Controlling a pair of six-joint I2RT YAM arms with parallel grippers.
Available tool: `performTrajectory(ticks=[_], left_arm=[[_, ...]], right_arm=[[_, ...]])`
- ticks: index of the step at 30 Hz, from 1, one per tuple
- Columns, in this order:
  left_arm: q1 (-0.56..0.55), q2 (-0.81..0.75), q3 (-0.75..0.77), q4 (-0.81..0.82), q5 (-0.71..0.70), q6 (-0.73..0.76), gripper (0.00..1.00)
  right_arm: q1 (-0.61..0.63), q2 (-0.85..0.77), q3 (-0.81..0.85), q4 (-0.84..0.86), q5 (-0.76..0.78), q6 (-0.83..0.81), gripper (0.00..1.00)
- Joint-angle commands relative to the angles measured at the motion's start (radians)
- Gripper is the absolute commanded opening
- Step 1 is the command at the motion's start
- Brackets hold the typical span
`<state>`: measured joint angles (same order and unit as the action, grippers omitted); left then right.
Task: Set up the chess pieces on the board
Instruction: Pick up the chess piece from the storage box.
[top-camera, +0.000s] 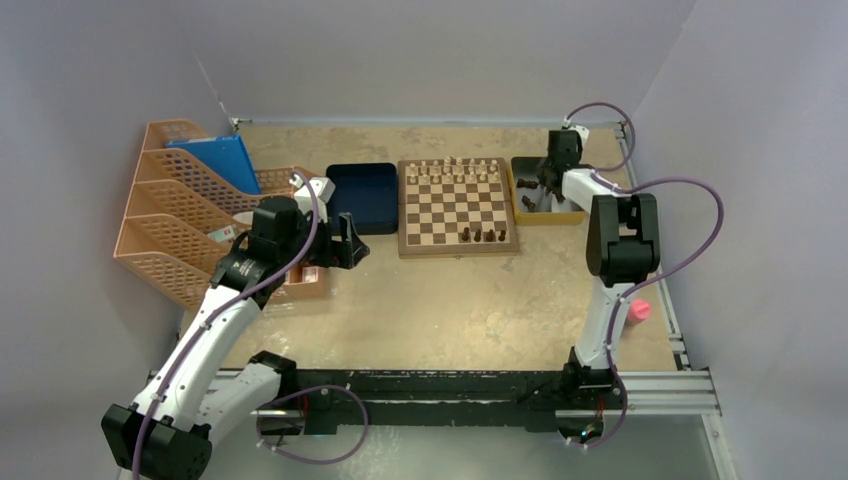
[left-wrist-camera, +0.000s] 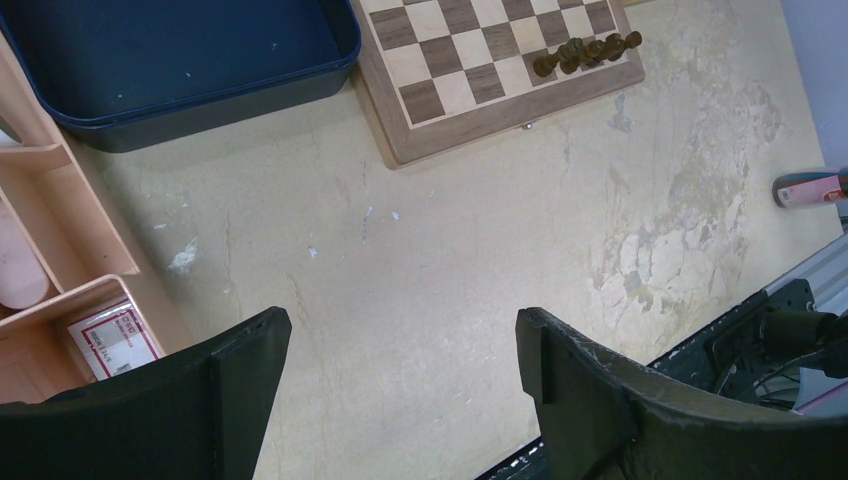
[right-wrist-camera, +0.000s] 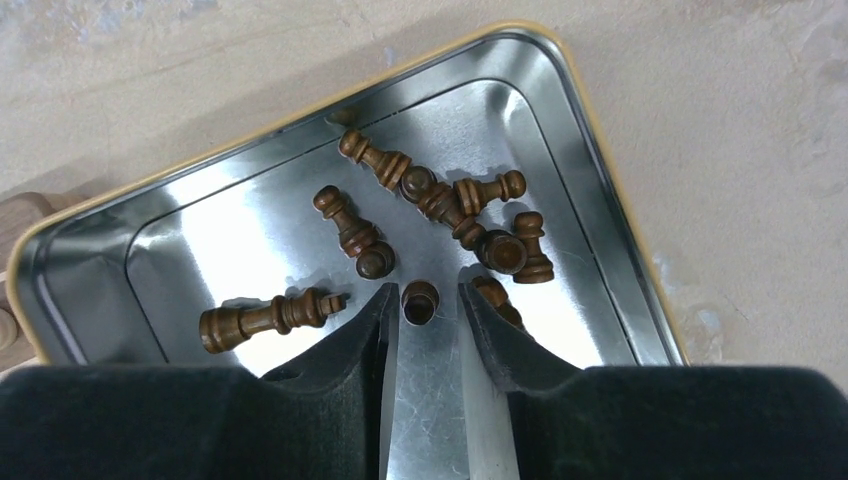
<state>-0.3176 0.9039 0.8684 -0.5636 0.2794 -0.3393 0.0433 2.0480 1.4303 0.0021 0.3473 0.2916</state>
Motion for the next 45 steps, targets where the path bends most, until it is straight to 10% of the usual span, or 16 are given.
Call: performTrajectory(ticks=[1, 45], left_arm=[[-0.006, -0.005, 0.001, 0.023, -0.008, 0.002, 0.83], [-0.006, -0.001, 0.0, 0.029, 0.022, 0.006, 0.83]], right_arm=[[0.0, -0.001, 0.033, 0.022, -0.029, -0.026, 0.29], [0.056, -0.11, 0.059, -0.096, 0.051, 0.008, 0.11]])
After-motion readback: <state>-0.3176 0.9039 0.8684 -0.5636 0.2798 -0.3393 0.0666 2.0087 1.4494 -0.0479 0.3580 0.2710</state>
